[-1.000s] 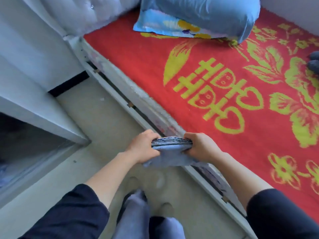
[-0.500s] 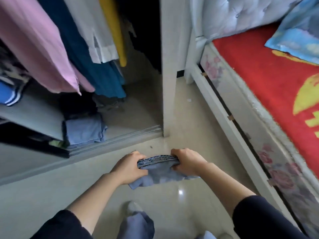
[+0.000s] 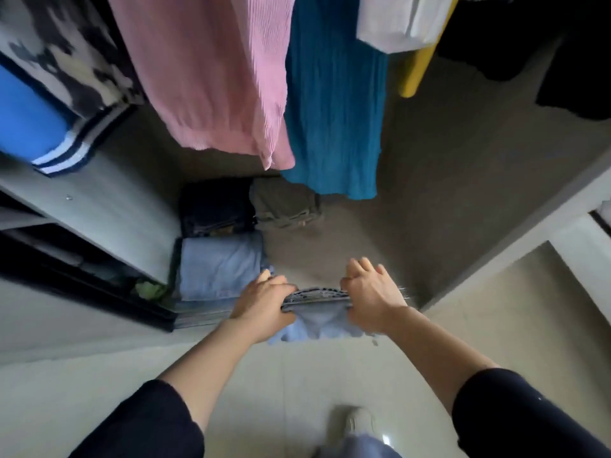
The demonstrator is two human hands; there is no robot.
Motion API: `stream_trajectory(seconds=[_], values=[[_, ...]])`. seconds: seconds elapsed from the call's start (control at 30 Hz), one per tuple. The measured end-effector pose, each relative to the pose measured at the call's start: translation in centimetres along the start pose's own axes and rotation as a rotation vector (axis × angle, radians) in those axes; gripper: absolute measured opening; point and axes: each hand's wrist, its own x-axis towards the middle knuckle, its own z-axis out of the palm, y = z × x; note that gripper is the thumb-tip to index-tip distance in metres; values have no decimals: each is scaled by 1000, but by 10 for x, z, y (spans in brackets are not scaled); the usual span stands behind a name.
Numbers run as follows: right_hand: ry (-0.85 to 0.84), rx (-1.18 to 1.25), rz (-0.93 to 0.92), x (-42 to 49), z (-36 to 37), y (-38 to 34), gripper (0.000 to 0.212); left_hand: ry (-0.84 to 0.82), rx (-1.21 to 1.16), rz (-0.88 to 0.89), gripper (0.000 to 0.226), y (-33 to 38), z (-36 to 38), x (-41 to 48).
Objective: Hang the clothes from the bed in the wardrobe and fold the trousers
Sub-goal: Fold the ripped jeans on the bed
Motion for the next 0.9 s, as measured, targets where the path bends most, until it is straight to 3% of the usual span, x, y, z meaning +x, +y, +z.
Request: stream_trajectory(seconds=[0.1,0.3,0.37,0.47,0.53,0.7,0.9], values=[[58,-83,14,67,31,8,29,70,57,-53,30,-29,27,58],[222,-113,91,168,101,15,43,398,-34,-167,42,-84,98,142],[160,-62,128,183,143,15,49,368,-113,-172,48,-93,142,153],[-95,194,216,186,211,16,53,86,-225,-213,64,-102,218,153],[-222,345,219,180,242,17,71,-48,-298,-223,77,-106,254,144],[-210,401,199,186,246,22,77,22,-338,-256,79,-113,268,137],[-195,379,137,169,184,1,65,108,-398,-342,66,-99,194,114]])
